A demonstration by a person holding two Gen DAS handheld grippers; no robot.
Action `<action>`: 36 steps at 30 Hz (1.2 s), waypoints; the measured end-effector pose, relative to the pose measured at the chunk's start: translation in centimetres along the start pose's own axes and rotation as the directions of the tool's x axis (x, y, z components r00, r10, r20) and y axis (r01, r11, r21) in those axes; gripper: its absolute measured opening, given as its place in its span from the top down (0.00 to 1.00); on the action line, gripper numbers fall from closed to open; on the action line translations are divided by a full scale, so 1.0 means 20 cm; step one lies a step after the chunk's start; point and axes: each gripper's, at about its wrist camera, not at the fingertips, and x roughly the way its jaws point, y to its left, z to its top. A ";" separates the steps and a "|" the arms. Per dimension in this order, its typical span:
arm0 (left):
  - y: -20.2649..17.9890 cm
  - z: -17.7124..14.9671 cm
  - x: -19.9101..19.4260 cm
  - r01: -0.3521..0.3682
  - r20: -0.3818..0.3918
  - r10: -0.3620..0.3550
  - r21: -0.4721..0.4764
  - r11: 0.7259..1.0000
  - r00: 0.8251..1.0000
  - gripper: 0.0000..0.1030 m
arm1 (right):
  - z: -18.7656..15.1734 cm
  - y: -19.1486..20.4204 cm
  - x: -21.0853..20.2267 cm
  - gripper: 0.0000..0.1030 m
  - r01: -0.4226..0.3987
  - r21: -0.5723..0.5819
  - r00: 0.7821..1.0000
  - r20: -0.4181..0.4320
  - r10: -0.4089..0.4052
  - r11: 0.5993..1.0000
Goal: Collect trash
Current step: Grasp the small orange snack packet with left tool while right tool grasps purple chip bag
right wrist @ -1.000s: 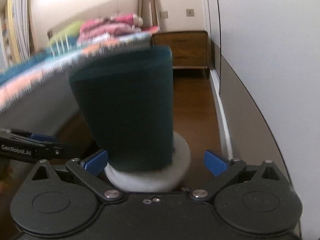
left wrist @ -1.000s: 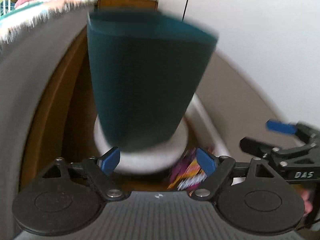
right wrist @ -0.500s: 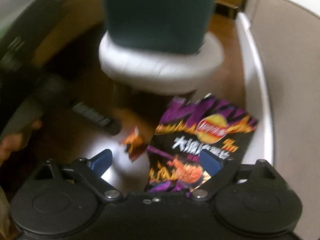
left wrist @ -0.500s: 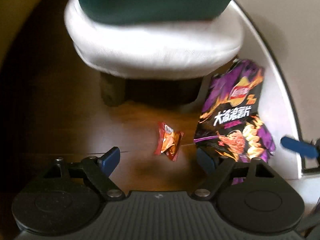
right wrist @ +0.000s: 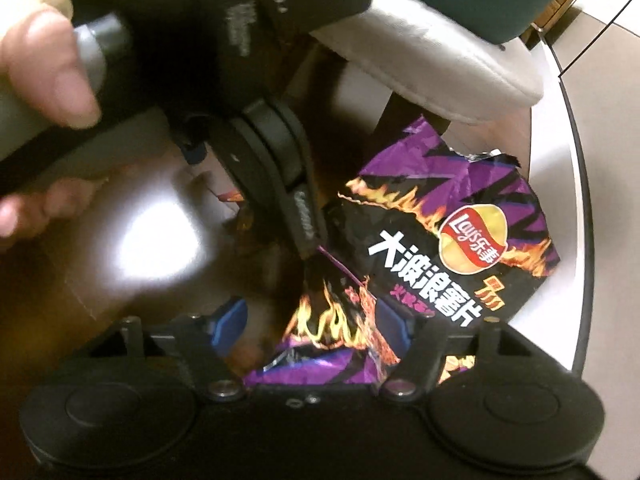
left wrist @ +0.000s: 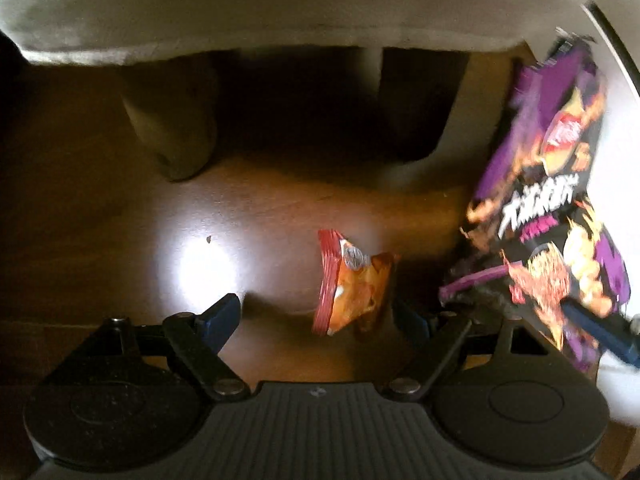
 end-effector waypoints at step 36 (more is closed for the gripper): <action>0.17 -0.12 -0.91 0.120 0.176 -0.103 -0.087 0.989 0.979 0.72 | -0.03 -0.35 -1.03 0.99 -0.164 0.450 0.920 0.391 -0.028 0.878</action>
